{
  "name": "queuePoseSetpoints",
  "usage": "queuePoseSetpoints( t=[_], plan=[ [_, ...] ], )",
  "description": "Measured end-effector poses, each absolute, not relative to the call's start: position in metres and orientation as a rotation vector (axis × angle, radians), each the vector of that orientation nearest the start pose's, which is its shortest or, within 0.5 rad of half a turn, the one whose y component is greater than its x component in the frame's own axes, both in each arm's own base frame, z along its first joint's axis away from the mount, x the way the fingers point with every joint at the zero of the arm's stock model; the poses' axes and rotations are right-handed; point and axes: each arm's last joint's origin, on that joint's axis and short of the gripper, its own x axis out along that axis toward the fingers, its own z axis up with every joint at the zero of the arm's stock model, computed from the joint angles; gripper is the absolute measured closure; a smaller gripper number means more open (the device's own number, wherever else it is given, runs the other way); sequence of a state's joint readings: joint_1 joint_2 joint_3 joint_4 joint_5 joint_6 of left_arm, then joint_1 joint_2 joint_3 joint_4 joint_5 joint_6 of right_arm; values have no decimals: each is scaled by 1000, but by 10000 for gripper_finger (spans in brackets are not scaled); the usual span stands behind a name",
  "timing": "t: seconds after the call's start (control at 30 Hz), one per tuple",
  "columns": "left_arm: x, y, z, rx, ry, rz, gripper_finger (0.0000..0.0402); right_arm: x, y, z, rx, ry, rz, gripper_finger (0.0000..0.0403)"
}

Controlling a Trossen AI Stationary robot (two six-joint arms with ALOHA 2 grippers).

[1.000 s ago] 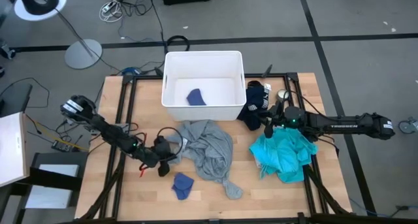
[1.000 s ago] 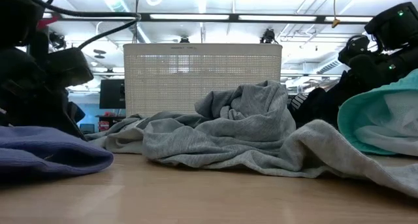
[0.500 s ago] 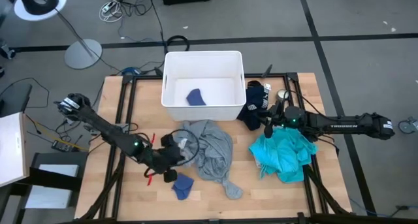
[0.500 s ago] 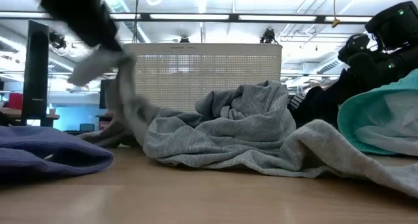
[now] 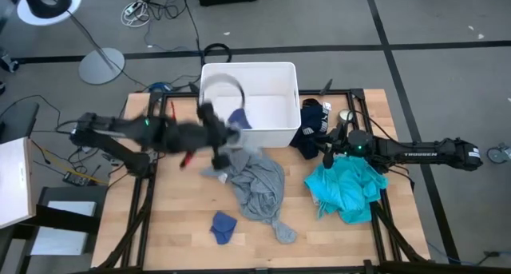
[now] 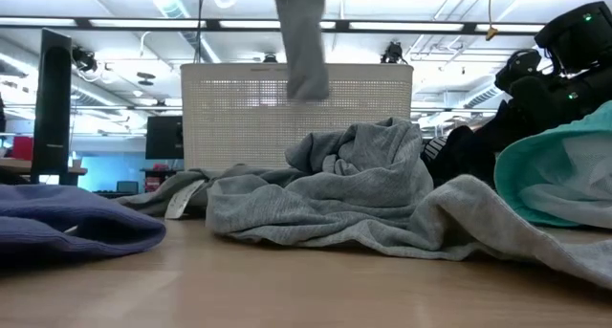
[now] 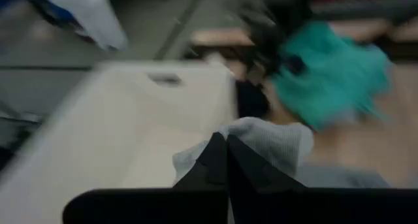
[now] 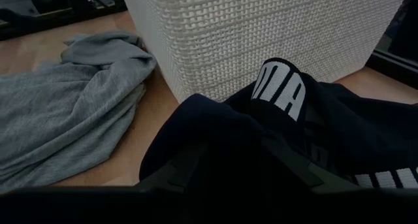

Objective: Sort clothes
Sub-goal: Put the left gray sock into the white laundry bin, then put the blue sock into the white laundry bin

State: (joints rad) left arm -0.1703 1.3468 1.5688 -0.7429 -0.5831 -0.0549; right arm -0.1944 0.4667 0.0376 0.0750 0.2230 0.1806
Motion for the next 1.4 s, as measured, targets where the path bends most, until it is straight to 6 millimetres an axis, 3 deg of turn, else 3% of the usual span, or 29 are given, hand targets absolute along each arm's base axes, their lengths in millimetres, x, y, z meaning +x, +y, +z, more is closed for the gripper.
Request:
queuePoseSetpoints(
  t=[0.17,0.3,0.57,0.83,0.93,1.03,1.3,1.4],
  plan=[
    [260,16,464,172,369,559,401,118,-30,142,171,319,-444,273],
    [256,48,472,151,334,672,401,118,-30,142,171,319,-444,273],
    [260,84,432,82,463,716,376,119,-30,142,171,318,-444,273],
    [260,92,398,-102,593,582,291,119,-30,142,171,316,-444,273],
    [256,88,393,-178,646,578,267,119,-30,142,171,316,-443,273],
    [255,72,391,-193,694,483,261,119,-30,142,171,314,-443,273],
    [259,-14,388,-75,704,384,265,119,-30,142,171,310,-443,273],
    [256,-47,372,-56,717,367,265,119,-30,142,171,310,-443,273]
  ],
)
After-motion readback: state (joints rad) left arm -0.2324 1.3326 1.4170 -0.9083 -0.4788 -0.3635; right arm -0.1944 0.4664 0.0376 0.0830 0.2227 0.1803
